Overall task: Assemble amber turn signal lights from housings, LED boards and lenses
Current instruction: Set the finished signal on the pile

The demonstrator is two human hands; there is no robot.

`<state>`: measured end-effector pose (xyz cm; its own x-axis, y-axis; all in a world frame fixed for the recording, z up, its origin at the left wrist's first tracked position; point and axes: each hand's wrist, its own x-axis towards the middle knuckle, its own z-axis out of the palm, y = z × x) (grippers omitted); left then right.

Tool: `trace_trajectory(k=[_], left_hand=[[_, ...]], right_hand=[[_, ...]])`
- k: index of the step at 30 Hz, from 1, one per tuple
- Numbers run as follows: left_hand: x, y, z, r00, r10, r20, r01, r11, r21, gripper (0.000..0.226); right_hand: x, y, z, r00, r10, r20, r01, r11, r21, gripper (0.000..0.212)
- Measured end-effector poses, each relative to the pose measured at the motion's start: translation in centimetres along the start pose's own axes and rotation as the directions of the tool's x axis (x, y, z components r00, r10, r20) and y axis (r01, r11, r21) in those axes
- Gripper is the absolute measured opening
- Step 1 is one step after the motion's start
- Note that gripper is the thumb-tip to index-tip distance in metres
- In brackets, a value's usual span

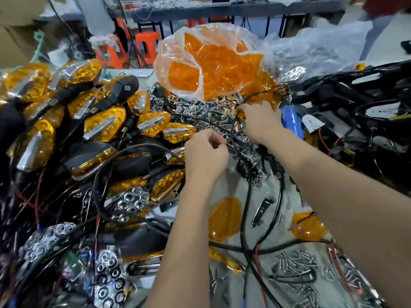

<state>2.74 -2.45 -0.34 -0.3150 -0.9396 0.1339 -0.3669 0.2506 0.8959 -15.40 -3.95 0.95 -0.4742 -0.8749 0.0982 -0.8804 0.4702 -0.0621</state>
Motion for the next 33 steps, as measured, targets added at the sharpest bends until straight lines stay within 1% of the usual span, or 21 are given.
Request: trace_trajectory(k=[3,7,9,11,14,15,16,17,18,19,20,21,22,23,24,25,26,27,28,29,33], left_hand=[[-0.1,-0.1,-0.1,1.000,-0.005,-0.003,0.005,1.000,-0.012,0.028],[-0.2,0.1,-0.1,1.000,0.000,0.002,0.000,1.000,-0.016,0.029],[-0.3,0.1,-0.2,1.000,0.001,0.009,-0.001,1.000,-0.027,0.028],[-0.3,0.1,-0.3,1.000,0.004,0.015,-0.003,0.999,-0.049,0.027],[-0.1,0.0,-0.5,0.999,-0.007,0.034,0.011,0.993,-0.117,0.019],[-0.1,0.0,-0.7,0.999,-0.009,0.054,0.018,0.985,-0.172,0.016],[-0.1,0.0,-0.8,0.996,-0.002,0.087,0.023,0.971,-0.237,0.016],[-0.1,0.0,-1.0,0.991,0.014,0.135,0.028,0.953,-0.302,0.019],[-0.1,0.0,-1.1,0.981,0.036,0.191,0.035,0.934,-0.356,0.023],[-0.2,0.1,-1.3,0.969,0.055,0.242,0.045,0.918,-0.393,0.026],[-0.3,0.2,-1.4,0.959,0.073,0.275,0.051,0.907,-0.419,0.027],[-0.4,0.4,-1.4,0.956,0.088,0.280,0.046,0.897,-0.439,0.025],[-0.5,0.5,-1.5,0.962,0.096,0.257,0.031,0.892,-0.451,0.020],[-0.5,0.5,-1.5,0.972,0.097,0.212,0.009,0.893,-0.450,0.015],[-0.5,0.6,-1.5,0.984,0.088,0.155,-0.013,0.902,-0.432,0.011],[-0.4,0.6,-1.6,0.994,0.069,0.088,-0.028,0.915,-0.403,0.008],[-0.3,0.5,-1.7,0.999,0.041,0.014,-0.032,0.923,-0.382,0.007],[-0.1,0.4,-1.8,0.998,0.009,-0.061,-0.032,0.923,-0.384,0.009],[0.0,0.3,-1.9,0.992,-0.015,-0.124,-0.037,0.913,-0.405,0.010],[0.1,0.3,-2.0,0.984,-0.027,-0.174,-0.051,0.903,-0.426,0.012],[0.2,0.4,-1.9,0.934,-0.027,-0.355,-0.103,0.933,-0.344,0.016]], right_hand=[[-0.4,0.1,0.5,0.992,0.045,-0.117,-0.039,0.998,0.050,0.047],[-1.9,0.7,0.5,0.980,0.074,-0.187,-0.033,0.976,0.213,0.053],[-2.7,1.3,0.1,0.973,0.065,-0.220,-0.002,0.962,0.274,0.050],[-3.5,1.9,-0.4,0.958,0.058,-0.279,0.041,0.941,0.335,0.042],[-5.1,2.3,-1.8,0.918,0.067,-0.392,0.120,0.893,0.433,0.020],[-5.9,2.3,-2.4,0.914,0.076,-0.399,0.152,0.847,0.510,0.014],[-6.7,2.1,-2.8,0.923,0.091,-0.374,0.174,0.768,0.617,0.012],[-7.7,2.0,-3.3,0.946,0.095,-0.310,0.178,0.647,0.741,0.012],[-8.6,1.7,-3.6,0.973,0.073,-0.220,0.156,0.495,0.855,0.011],[-9.4,1.5,-3.8,0.992,0.017,-0.127,0.114,0.348,0.930,0.012],[-10.1,1.3,-3.7,0.997,-0.053,-0.060,0.071,0.242,0.968,0.012],[-10.6,1.1,-3.7,0.994,-0.106,-0.023,0.042,0.178,0.983,0.012],[-10.9,0.8,-3.5,0.992,-0.123,-0.005,0.023,0.145,0.989,0.012],[-11.0,0.4,-3.3,0.995,-0.102,0.004,0.010,0.133,0.991,0.012],[-11.0,0.1,-3.1,0.999,-0.047,-0.004,0.012,0.163,0.986,0.012],[-10.7,-0.2,-2.8,0.999,0.023,-0.033,0.026,0.249,0.968,0.012],[-10.5,-0.3,-2.6,0.994,0.080,-0.080,0.045,0.370,0.928,0.011],[-10.2,-0.5,-2.3,0.986,0.103,-0.130,0.063,0.490,0.869,0.010],[-9.9,-0.8,-2.1,0.982,0.088,-0.167,0.084,0.586,0.806,0.011],[-9.8,-1.2,-2.0,0.981,0.049,-0.187,0.109,0.659,0.745,0.013],[-10.0,-4.2,-0.7,0.980,-0.098,-0.171,0.171,0.856,0.489,0.034]])
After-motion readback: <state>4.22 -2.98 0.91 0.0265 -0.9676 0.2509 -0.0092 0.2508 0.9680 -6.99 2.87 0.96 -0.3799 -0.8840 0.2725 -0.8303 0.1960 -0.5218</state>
